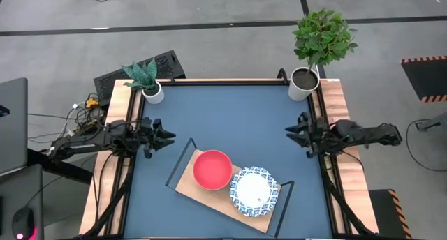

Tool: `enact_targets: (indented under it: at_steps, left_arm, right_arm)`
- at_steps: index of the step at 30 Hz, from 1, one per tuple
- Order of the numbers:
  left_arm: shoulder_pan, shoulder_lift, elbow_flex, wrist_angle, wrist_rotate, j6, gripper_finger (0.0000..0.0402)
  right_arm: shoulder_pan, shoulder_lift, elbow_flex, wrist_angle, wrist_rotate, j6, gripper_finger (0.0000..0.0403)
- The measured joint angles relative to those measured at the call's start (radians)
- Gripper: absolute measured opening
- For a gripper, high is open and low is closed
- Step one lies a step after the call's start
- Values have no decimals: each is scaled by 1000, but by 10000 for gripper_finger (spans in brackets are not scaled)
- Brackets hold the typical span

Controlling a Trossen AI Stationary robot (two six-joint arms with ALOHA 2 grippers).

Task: Place and stack bowls onto a shelf
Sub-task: Return to Home Position

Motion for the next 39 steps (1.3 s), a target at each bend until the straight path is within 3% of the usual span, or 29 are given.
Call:
enact_targets:
  at_steps: [2, 6, 24, 39]
  left_arm:
    - [0, 2, 0, -10, -7, 1, 147]
    - [0, 1, 0, -10, -27, 18, 147]
    - [-1, 2, -2, -28, -109, 171, 147]
    - [-1, 3, -3, -36, -155, 155, 147]
  right_arm:
    - [0, 1, -75, 69, -10, 23, 144]
    - [0, 10, -75, 13, -12, 83, 144]
    - [0, 9, -75, -104, -9, 72, 144]
    - [0, 9, -74, -122, -9, 76, 143]
